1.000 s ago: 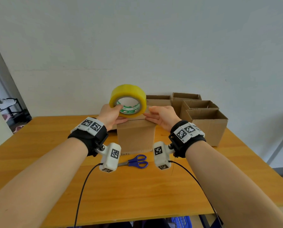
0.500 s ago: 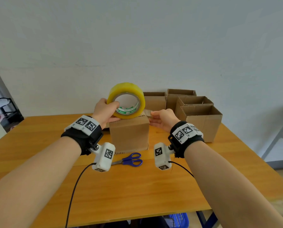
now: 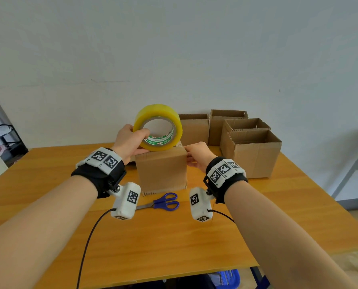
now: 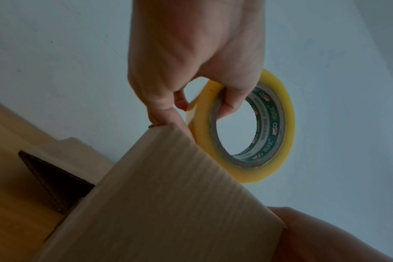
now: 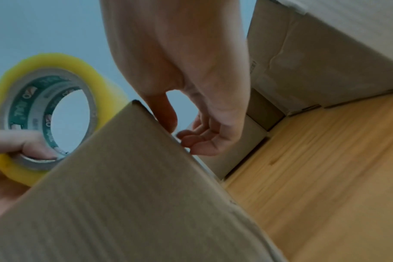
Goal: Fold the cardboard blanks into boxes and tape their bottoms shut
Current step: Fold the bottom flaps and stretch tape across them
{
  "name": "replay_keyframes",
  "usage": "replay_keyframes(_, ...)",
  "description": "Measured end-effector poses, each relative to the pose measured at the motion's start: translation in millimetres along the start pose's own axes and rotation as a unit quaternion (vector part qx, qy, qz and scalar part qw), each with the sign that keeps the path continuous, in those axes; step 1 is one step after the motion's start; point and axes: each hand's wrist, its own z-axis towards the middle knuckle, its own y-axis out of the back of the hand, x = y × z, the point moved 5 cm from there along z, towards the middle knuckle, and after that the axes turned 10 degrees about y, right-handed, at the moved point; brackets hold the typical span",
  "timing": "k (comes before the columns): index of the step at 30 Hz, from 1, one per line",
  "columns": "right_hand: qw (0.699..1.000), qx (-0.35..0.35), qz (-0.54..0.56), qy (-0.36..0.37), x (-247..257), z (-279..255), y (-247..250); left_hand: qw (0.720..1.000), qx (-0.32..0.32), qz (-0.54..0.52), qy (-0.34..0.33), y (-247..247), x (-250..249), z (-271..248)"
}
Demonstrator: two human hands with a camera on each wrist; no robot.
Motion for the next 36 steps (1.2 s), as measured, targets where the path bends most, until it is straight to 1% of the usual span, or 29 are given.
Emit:
replay_keyframes(4, 0.996, 0.005, -0.091, -0.002, -10.6, 3.8, -2.2, 1.0, 0.002, 0.011, 0.001, 1.3, 1.6, 1.4)
replay_keyframes(5, 0.993, 0.005, -0.116, 0.016, -14.4, 6.2, 0.0, 1.0, 0.004, 0.014, -0.001, 1.5, 2.0, 1.7)
replay_keyframes(7, 0.984, -0.014, -0.148, 0.093, -13.7, 12.2, 6.5, 1.0, 0.008, 0.019, -0.005, 1.9, 2.4, 2.2)
replay_keyframes(9, 0.977, -0.032, -0.108, 0.181, -0.2, 8.5, 10.7, 1.0, 0.01, 0.019, -0.009, 2.4, 2.5, 2.4)
replay_keyframes(10, 0.974, -0.009, -0.079, 0.211, 8.2, 2.9, 9.4, 1.0, 0.011, 0.018, -0.01, 2.4, 2.7, 2.5)
replay_keyframes(11, 0.97, 0.033, -0.06, 0.232, 15.2, -0.3, 5.5, 1.0, 0.012, 0.018, -0.01, 2.3, 2.7, 1.9)
replay_keyframes(12, 0.965, 0.087, -0.07, 0.239, 21.1, -6.2, 0.0, 1.0, 0.011, 0.017, -0.011, 2.4, 2.7, 1.6)
replay_keyframes(14, 0.937, 0.18, -0.149, 0.26, 27.1, -16.4, -14.8, 1.0, 0.009, 0.019, -0.013, 2.3, 3.1, 0.9)
replay_keyframes(15, 0.918, 0.206, -0.199, 0.276, 27.8, -19.6, -21.5, 1.0, 0.008, 0.019, -0.013, 2.5, 3.0, 0.2)
replay_keyframes(16, 0.898, 0.213, -0.253, 0.289, 27.0, -20.3, -26.2, 1.0, 0.008, 0.019, -0.014, 2.7, 3.1, 0.1)
replay_keyframes(17, 0.879, 0.206, -0.303, 0.303, 25.9, -19.1, -28.9, 1.0, 0.008, 0.019, -0.015, 2.9, 3.0, -0.4)
replay_keyframes(20, 0.832, 0.169, -0.424, 0.315, 25.4, -12.9, -28.0, 1.0, 0.013, 0.019, -0.018, 3.3, 3.5, -2.2)
replay_keyframes(22, 0.809, 0.163, -0.473, 0.31, 24.7, -12.5, -27.1, 0.999, 0.011, 0.021, -0.026, 2.0, 2.9, -5.5)
replay_keyframes(24, 0.798, 0.166, -0.492, 0.306, 25.3, -14.7, -27.5, 0.998, -0.009, 0.041, -0.047, 1.7, -2.3, -10.1)
replay_keyframes(26, 0.787, 0.171, -0.507, 0.306, 25.3, -18.5, -29.2, 0.993, -0.034, 0.084, -0.076, 4.3, -9.0, -11.5)
replay_keyframes(30, 0.77, 0.167, -0.53, 0.313, 26.3, -23.7, -30.8, 0.971, -0.088, 0.183, -0.129, 17.0, -22.5, -13.1)
replay_keyframes(36, 0.763, 0.162, -0.553, 0.291, 26.4, -25.0, -30.2, 0.941, -0.14, 0.267, -0.154, 46.7, -33.2, -13.8)
